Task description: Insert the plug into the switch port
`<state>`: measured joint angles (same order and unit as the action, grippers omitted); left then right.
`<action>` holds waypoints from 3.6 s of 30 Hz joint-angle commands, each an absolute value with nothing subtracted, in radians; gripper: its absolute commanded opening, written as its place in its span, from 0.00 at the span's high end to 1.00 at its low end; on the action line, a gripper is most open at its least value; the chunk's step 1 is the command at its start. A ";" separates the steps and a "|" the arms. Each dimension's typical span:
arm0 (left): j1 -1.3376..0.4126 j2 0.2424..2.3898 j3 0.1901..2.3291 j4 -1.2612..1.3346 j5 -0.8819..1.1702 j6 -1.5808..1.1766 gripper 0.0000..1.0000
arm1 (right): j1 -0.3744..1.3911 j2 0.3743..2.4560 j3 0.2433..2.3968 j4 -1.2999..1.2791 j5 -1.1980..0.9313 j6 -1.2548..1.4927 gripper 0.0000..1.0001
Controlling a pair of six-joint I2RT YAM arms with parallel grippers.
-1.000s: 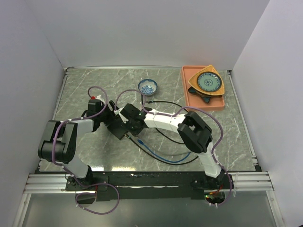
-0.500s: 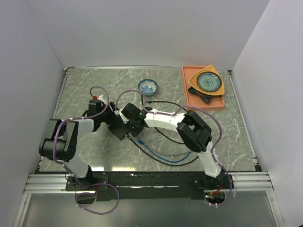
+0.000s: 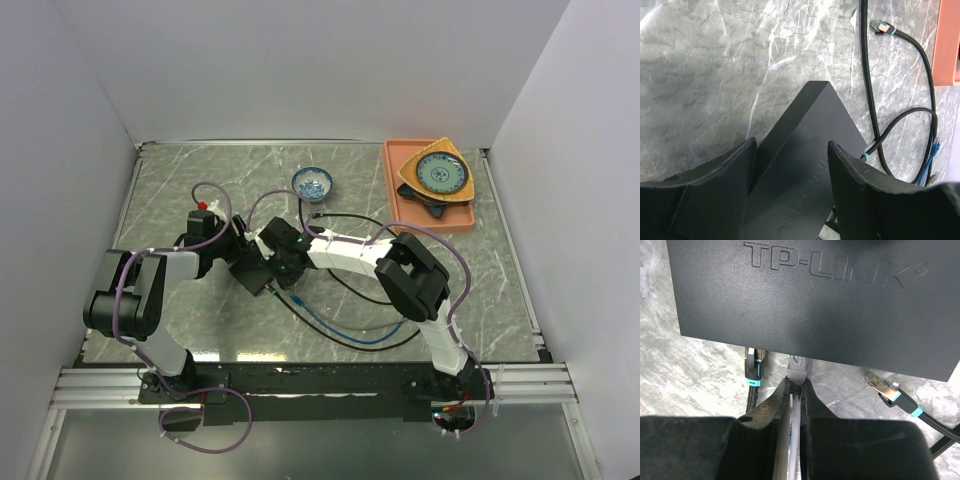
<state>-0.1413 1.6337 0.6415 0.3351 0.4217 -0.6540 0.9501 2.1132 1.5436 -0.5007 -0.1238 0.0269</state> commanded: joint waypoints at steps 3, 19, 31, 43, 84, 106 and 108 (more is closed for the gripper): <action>-0.190 1.661 0.607 0.296 0.600 -0.692 0.37 | 0.934 2.112 1.525 -0.370 -0.110 0.087 1.00; -0.190 1.692 0.607 0.304 0.620 -0.684 0.44 | 0.928 2.075 1.565 -0.307 -0.106 0.109 1.00; -0.190 1.694 0.611 0.284 0.621 -0.666 0.45 | 0.917 2.082 1.661 -0.322 -0.104 0.086 1.00; -0.192 1.701 0.612 0.284 0.627 -0.660 0.46 | 0.902 2.101 1.698 -0.250 -0.123 0.113 1.00; -0.184 1.503 0.660 0.100 0.348 -0.634 0.11 | 0.911 1.936 1.425 -0.241 -0.115 0.133 0.60; -0.183 0.933 0.643 -0.052 0.202 -0.664 0.04 | 0.920 1.657 1.135 -0.249 -0.025 0.196 0.13; -0.183 0.902 0.650 -0.058 0.215 -0.667 0.04 | 0.934 1.628 1.088 -0.239 -0.003 0.207 0.14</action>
